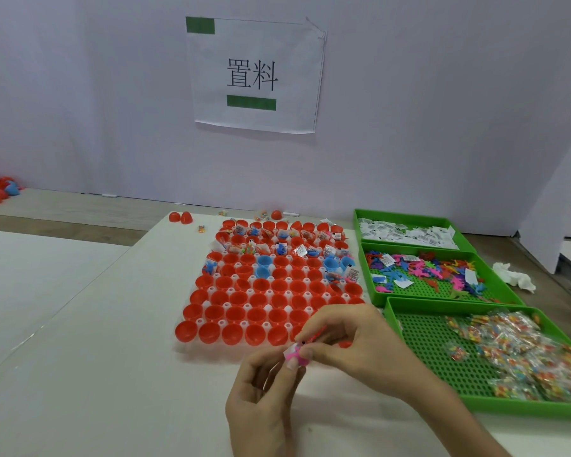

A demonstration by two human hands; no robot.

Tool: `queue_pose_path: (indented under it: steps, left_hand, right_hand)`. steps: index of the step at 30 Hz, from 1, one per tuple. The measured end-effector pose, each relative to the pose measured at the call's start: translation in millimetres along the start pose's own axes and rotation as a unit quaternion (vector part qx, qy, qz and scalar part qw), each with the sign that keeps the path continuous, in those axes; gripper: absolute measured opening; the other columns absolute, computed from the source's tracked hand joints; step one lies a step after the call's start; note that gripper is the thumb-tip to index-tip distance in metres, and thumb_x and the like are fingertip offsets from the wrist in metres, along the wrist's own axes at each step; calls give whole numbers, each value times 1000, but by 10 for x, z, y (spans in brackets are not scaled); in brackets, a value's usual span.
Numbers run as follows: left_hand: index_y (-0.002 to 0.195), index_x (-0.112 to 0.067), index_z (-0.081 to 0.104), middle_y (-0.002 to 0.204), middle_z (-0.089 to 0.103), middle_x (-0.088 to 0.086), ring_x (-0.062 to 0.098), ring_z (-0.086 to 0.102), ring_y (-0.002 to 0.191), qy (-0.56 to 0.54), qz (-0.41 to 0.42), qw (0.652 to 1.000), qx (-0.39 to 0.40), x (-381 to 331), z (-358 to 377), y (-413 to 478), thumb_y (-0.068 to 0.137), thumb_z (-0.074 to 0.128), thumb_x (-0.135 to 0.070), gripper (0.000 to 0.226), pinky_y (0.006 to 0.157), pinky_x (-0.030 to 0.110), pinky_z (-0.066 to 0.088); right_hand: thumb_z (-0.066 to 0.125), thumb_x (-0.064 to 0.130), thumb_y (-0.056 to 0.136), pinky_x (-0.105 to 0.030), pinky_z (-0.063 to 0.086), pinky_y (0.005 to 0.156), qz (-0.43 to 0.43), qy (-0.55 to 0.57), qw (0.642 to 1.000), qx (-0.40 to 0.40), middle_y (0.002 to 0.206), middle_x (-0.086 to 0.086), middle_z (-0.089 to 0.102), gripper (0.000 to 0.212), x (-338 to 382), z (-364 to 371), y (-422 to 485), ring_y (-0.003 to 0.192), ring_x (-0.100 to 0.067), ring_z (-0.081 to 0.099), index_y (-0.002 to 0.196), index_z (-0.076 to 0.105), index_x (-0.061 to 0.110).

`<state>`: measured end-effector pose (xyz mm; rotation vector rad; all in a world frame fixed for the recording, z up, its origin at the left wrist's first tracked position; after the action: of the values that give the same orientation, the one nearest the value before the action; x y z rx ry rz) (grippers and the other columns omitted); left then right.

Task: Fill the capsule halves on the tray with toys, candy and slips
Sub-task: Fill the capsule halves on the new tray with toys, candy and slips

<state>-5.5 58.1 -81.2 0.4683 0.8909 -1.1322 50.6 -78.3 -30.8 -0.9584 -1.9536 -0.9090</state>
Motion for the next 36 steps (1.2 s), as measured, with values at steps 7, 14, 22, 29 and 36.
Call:
queue_pose_path:
  steps: [7, 14, 22, 29, 36]
  left_hand:
    - [72, 0, 71, 76, 72, 22, 24, 73, 70, -19, -1, 1000, -19, 9, 13, 17, 57, 71, 3, 16, 61, 25, 59]
    - [55, -5, 61, 60, 70, 13, 19, 71, 57, 28, 76, 993, -81, 38, -22, 29, 65, 69, 22, 31, 54, 23, 58]
    - [51, -16, 59, 62, 72, 4, 17, 71, 60, 106, 224, 962, -111, -19, 16, -83, 57, 77, -3, 23, 57, 15, 55]
    - [52, -18, 59, 66, 72, 6, 14, 71, 59, 145, 203, 962, -112, -65, 30, -67, 62, 77, 9, 34, 56, 15, 55]
    - [86, -22, 61, 81, 73, -9, 13, 70, 65, 254, 142, 957, 7, 156, 55, -47, 74, 67, 17, 42, 60, 20, 55]
  right_hand:
    - [86, 13, 76, -19, 54, 72, -64, -38, 997, -30, 85, 8, 73, 8, 4, 6, 10, 81, -14, 71, 81, 80, 15]
    - [83, 23, 80, -30, 59, 74, 30, 89, 996, -8, 90, -4, 73, 32, -21, 108, 8, 78, -20, 73, 109, 73, 34]
    - [78, 24, 86, -30, 57, 74, 47, 160, 985, 50, 89, -9, 74, 8, 34, 168, 26, 79, -25, 73, 93, 75, 21]
    - [75, 11, 87, -25, 56, 72, 24, 75, 995, 60, 87, -2, 75, 15, 109, 161, 97, 79, -16, 73, 89, 76, 26]
    - [76, 13, 87, -16, 56, 70, -65, -181, 981, -13, 80, 11, 72, 6, 406, 5, 950, 72, -3, 68, 92, 77, 17]
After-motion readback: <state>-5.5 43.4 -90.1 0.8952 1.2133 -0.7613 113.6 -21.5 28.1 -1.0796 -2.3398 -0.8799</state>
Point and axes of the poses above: each hand's wrist, its own y-axis towards the middle knuckle, its own z-axis out of the palm, x = y × z, the point moved 1 cm from there along y, towards the middle knuckle
